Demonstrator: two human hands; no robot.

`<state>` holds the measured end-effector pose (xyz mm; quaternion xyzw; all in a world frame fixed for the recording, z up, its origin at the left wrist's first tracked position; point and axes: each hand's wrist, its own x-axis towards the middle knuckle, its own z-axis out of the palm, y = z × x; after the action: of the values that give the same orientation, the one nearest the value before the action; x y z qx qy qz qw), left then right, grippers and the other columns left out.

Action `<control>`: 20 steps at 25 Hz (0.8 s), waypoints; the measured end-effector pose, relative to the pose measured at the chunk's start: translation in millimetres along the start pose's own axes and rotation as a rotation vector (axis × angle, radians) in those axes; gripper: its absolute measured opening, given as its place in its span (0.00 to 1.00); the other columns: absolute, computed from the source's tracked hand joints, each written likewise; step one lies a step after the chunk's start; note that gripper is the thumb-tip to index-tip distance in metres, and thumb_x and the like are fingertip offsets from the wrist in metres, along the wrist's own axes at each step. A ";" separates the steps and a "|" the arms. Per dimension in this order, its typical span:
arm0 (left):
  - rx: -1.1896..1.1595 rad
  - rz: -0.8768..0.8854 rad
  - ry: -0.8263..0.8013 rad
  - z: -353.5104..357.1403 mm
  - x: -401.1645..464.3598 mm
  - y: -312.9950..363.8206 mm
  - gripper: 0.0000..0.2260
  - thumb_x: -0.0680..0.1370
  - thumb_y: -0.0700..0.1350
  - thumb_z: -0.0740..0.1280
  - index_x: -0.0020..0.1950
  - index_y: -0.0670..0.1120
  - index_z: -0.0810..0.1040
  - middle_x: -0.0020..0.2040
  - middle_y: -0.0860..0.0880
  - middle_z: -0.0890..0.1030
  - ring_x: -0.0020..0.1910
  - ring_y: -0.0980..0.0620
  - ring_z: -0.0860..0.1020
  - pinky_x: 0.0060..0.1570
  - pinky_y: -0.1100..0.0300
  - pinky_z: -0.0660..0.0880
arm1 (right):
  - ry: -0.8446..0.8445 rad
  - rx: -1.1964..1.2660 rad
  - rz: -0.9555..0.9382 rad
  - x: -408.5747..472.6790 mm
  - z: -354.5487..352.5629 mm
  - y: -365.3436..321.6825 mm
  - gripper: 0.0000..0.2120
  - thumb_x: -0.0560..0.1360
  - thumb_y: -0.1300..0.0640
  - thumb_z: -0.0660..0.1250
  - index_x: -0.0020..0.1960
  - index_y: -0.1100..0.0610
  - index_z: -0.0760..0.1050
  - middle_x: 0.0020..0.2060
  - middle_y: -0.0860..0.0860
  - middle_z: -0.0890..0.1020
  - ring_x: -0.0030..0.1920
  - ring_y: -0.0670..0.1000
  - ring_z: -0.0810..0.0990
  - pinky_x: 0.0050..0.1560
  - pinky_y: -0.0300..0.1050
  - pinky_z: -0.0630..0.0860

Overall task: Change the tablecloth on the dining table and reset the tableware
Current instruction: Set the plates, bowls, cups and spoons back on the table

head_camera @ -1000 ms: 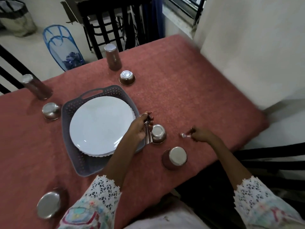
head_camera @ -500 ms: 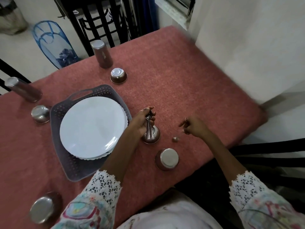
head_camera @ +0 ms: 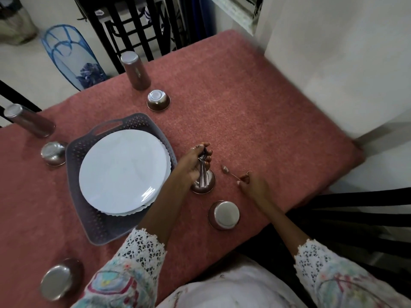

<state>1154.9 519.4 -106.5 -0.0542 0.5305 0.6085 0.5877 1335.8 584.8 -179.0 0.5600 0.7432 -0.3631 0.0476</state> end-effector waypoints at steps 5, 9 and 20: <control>0.003 -0.009 0.004 3.0 4.1 1.4 0.12 0.83 0.41 0.51 0.45 0.44 0.71 0.36 0.47 0.71 0.19 0.60 0.71 0.19 0.71 0.66 | 0.100 -0.178 -0.032 -17.5 12.4 3.0 0.12 0.76 0.51 0.63 0.45 0.61 0.76 0.45 0.58 0.81 0.46 0.59 0.80 0.39 0.44 0.67; -0.013 -0.021 -0.001 6.0 5.6 0.0 0.11 0.83 0.41 0.52 0.45 0.44 0.71 0.36 0.47 0.71 0.19 0.60 0.71 0.19 0.72 0.66 | 0.125 -0.094 -0.130 -8.6 14.0 -4.2 0.12 0.75 0.53 0.66 0.46 0.63 0.77 0.44 0.57 0.81 0.46 0.57 0.79 0.42 0.46 0.71; -0.055 -0.047 0.024 4.0 7.6 -1.2 0.13 0.83 0.38 0.49 0.47 0.43 0.72 0.32 0.46 0.81 0.26 0.54 0.80 0.25 0.67 0.75 | -0.096 -0.022 -0.308 14.9 9.9 -10.2 0.05 0.73 0.65 0.61 0.46 0.62 0.75 0.40 0.50 0.75 0.43 0.55 0.78 0.37 0.37 0.71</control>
<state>1155.8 526.9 -110.7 -0.0900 0.5190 0.6083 0.5938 1318.1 589.7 -188.4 0.4209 0.8210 -0.3843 0.0331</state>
